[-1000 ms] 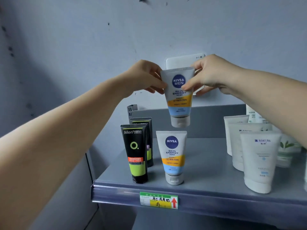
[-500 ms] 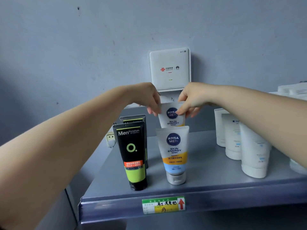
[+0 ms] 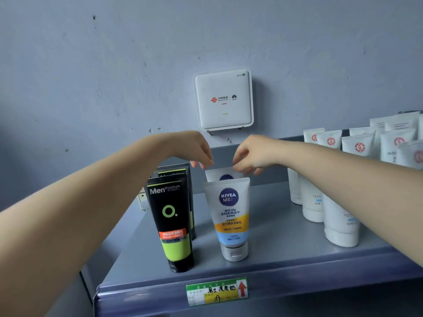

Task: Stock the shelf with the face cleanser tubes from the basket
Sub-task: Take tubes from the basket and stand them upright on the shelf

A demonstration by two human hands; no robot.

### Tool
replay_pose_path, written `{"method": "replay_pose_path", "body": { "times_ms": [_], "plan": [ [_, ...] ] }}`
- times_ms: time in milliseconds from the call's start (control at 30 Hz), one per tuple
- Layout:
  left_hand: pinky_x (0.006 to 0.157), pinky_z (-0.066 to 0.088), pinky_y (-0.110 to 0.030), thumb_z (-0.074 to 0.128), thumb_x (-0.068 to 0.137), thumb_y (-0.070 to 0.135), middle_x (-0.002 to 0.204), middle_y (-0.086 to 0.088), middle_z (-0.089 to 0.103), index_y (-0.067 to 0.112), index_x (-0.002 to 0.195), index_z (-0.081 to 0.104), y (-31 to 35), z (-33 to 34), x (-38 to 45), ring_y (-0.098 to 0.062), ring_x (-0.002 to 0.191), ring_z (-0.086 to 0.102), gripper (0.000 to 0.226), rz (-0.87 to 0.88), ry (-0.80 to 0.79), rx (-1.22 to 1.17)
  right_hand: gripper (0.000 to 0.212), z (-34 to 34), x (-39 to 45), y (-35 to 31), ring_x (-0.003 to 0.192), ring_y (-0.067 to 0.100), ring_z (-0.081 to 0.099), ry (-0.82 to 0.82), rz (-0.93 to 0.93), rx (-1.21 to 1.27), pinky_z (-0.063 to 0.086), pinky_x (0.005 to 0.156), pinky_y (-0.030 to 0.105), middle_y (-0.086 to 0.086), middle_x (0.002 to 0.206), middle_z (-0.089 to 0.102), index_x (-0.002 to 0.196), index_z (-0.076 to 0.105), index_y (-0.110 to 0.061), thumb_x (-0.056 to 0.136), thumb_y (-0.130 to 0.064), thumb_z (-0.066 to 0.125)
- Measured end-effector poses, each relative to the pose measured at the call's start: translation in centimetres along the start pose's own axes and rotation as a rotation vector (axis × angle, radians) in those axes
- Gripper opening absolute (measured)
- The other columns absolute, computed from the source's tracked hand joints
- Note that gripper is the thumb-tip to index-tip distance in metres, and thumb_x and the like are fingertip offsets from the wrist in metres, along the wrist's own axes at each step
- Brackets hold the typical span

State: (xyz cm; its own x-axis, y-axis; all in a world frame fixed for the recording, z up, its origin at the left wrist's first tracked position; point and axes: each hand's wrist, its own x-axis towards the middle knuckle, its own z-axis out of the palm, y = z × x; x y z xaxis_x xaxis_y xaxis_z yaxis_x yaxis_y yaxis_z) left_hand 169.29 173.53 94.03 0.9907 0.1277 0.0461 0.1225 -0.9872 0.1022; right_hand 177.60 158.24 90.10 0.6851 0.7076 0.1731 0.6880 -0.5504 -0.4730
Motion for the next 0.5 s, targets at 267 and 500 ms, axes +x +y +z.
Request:
{"method": "replay_pose_path", "body": {
  "times_ms": [267, 500],
  "plan": [
    [0.078, 0.044, -0.028, 0.060, 0.085, 0.025, 0.105, 0.000, 0.066, 0.019, 0.099, 0.066, 4.8, -1.3, -2.2, -0.020, 0.087, 0.056, 0.016, 0.012, 0.399, 0.102, 0.016, -5.5, -5.4, 0.0, 0.090, 0.020, 0.058, 0.364, -0.141, -0.378, 0.051, 0.083, 0.033, 0.001, 0.096, 0.066, 0.096, 0.068, -0.017, 0.083, -0.024, 0.062],
    [0.090, 0.033, -0.034, 0.052, 0.086, 0.031, 0.114, -0.001, 0.060, 0.018, 0.114, 0.054, 15.5, 1.5, -2.6, -0.026, 0.108, 0.054, 0.030, 0.197, 0.657, 0.397, 0.022, -9.9, -13.4, 5.2, 0.095, 0.030, 0.057, 0.542, -0.166, -0.907, 0.030, 0.060, 0.028, 0.004, 0.105, 0.063, 0.106, 0.058, -0.016, 0.089, -0.021, 0.045]
  ]
}}
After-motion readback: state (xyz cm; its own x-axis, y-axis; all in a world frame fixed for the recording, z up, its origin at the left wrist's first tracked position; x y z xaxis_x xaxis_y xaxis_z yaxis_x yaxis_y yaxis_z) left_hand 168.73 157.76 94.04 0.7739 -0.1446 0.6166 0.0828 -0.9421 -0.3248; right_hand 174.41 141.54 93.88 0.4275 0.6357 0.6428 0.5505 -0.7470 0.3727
